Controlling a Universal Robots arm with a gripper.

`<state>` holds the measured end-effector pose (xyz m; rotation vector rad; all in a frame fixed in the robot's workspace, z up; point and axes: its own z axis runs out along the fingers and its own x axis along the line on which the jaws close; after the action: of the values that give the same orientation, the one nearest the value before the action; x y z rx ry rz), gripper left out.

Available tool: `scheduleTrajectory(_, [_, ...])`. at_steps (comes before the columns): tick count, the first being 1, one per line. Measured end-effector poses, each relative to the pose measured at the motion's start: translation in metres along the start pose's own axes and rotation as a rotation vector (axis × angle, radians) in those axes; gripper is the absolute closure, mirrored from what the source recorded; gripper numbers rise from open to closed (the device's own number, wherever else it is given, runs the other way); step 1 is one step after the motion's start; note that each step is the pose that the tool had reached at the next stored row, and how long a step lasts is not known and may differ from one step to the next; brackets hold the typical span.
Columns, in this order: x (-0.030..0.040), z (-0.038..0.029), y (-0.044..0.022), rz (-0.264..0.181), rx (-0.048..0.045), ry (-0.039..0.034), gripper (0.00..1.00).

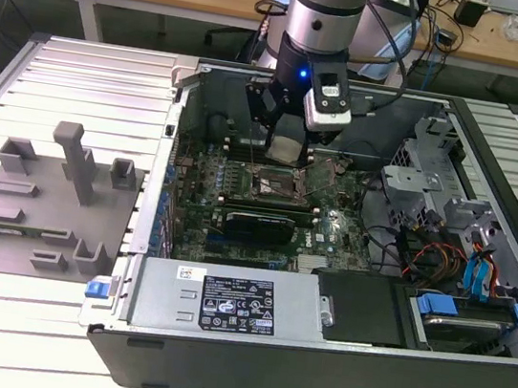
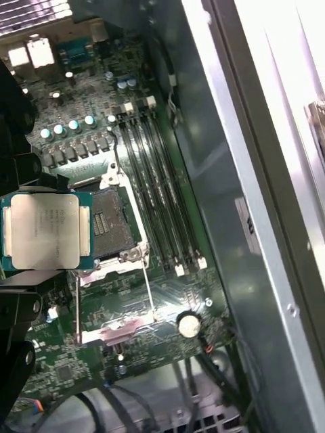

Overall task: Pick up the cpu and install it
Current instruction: 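Place the cpu into insertion slot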

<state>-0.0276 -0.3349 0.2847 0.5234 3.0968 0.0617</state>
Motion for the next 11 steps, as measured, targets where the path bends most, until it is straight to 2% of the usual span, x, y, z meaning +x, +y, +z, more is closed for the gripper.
scheduleTrajectory(3, [0.0,0.0002,0.0,0.058,-0.0003,-0.0022,0.46])
scheduleTrajectory(5, [0.0,0.0004,0.0,0.119,-0.0007,-0.0046,0.46])
scheduleTrajectory(6, [0.0,0.0005,0.0,0.163,-0.001,-0.0063,0.46])
scheduleTrajectory(8, [0.0,0.0006,0.0,0.201,-0.0013,-0.0078,0.46])
scheduleTrajectory(11, [0.0,0.0009,0.0,0.297,-0.0019,-0.0116,0.46])
